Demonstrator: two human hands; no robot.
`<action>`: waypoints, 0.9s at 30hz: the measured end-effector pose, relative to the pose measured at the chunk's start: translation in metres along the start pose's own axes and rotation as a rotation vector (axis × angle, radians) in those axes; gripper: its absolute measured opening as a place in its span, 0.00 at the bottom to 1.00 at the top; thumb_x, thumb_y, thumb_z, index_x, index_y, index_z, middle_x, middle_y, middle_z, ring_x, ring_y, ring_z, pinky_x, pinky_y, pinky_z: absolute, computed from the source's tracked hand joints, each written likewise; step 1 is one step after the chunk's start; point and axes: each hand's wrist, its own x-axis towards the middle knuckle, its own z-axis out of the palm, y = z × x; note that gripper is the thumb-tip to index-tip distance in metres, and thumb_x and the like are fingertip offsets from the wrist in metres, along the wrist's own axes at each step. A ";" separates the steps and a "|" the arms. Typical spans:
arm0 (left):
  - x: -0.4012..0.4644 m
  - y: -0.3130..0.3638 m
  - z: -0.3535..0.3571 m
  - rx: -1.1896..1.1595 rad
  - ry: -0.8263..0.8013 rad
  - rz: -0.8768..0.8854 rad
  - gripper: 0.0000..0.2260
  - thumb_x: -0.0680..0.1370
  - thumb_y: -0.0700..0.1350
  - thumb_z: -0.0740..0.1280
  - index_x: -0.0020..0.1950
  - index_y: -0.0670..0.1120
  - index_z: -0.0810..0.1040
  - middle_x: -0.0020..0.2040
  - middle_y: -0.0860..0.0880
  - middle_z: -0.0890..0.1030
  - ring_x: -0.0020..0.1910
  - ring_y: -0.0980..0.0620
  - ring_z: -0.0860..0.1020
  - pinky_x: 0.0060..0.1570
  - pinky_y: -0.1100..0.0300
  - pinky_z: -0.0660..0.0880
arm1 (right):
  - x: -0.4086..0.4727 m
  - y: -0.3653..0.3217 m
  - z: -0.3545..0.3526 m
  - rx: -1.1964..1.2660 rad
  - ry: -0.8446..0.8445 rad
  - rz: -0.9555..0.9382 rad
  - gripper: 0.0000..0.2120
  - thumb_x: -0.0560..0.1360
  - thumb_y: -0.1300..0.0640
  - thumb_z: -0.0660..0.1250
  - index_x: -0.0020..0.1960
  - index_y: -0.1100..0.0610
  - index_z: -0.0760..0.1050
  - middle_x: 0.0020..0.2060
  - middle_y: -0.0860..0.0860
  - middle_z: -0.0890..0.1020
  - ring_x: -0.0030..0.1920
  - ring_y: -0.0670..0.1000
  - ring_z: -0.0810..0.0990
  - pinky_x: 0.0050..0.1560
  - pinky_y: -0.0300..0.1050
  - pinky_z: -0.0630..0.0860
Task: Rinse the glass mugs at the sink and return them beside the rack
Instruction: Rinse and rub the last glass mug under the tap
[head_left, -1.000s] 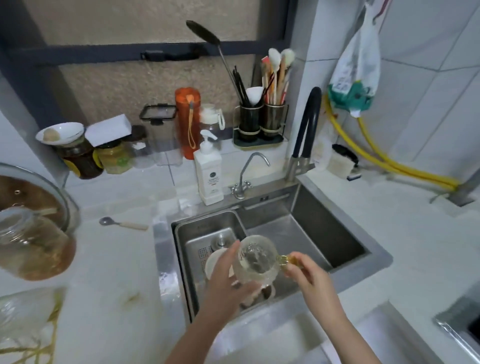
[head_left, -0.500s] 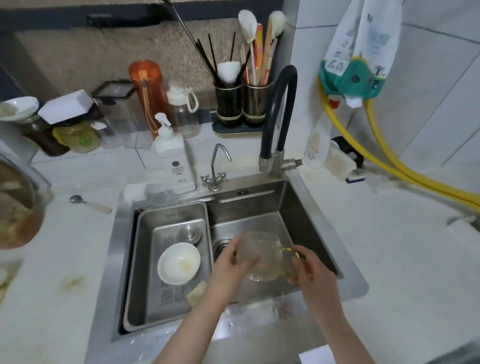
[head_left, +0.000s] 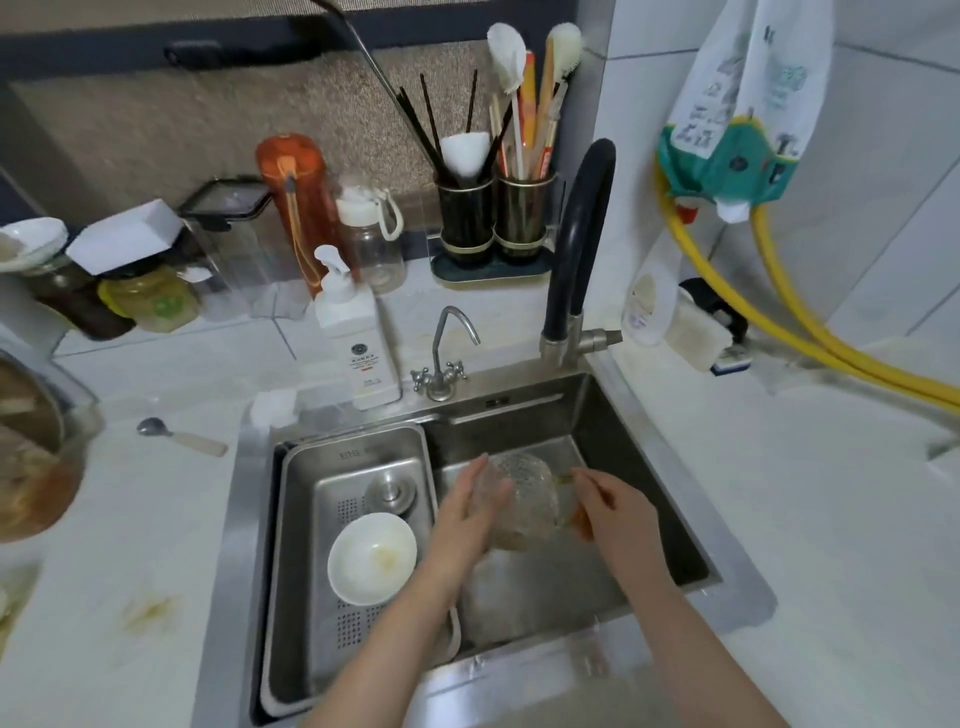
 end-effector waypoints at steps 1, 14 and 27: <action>0.002 0.002 -0.005 0.033 -0.027 0.018 0.27 0.73 0.57 0.68 0.70 0.58 0.66 0.68 0.54 0.71 0.65 0.55 0.72 0.52 0.66 0.73 | 0.003 -0.003 0.004 0.011 0.006 0.016 0.12 0.79 0.53 0.62 0.58 0.55 0.79 0.43 0.50 0.82 0.42 0.48 0.80 0.51 0.47 0.80; 0.026 0.007 -0.021 0.164 0.019 -0.068 0.25 0.76 0.57 0.64 0.72 0.52 0.67 0.71 0.50 0.70 0.62 0.55 0.71 0.39 0.79 0.71 | 0.003 -0.016 0.024 0.388 -0.059 0.147 0.17 0.76 0.59 0.68 0.63 0.60 0.74 0.48 0.53 0.83 0.43 0.45 0.81 0.35 0.29 0.76; 0.029 0.008 -0.004 0.146 0.020 -0.242 0.21 0.74 0.60 0.66 0.64 0.53 0.72 0.58 0.50 0.77 0.46 0.52 0.78 0.35 0.61 0.76 | 0.017 -0.002 0.015 0.351 -0.115 0.178 0.17 0.76 0.55 0.68 0.63 0.58 0.74 0.49 0.53 0.82 0.45 0.48 0.81 0.40 0.38 0.77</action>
